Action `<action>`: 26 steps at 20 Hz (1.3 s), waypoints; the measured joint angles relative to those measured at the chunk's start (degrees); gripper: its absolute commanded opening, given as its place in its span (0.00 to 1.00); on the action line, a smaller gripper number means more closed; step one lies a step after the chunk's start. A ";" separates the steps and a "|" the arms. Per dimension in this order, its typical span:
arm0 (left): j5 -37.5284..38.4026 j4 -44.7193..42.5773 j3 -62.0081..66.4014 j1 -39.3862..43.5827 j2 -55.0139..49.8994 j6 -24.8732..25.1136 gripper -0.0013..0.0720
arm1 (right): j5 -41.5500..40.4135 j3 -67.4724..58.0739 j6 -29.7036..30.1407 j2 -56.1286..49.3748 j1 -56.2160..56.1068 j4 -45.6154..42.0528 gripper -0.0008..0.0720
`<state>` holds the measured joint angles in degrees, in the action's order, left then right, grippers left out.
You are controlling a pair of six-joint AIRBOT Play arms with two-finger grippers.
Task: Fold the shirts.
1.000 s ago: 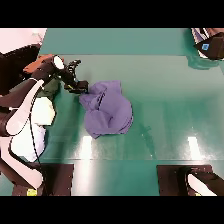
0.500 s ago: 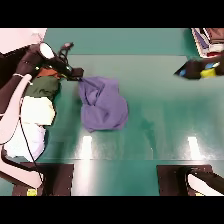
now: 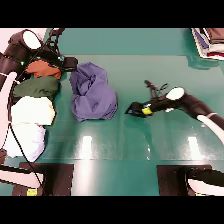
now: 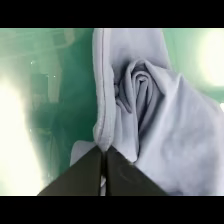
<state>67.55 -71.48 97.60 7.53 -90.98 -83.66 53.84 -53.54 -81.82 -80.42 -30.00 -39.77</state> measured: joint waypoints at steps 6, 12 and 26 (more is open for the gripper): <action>0.57 -0.07 0.00 -0.02 0.17 0.09 0.05 | -6.97 -10.05 0.61 -12.79 -9.07 4.70 0.47; 1.44 -0.11 0.02 -0.02 0.52 0.11 0.05 | -7.26 -15.23 0.72 -18.03 -10.88 4.79 0.03; 1.81 1.42 11.41 0.00 31.45 0.15 0.05 | 13.11 -31.76 -1.44 15.61 7.52 -23.45 0.03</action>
<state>69.36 -70.06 109.01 7.53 -59.53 -83.50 66.96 -85.30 -83.26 -64.82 -22.48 -63.22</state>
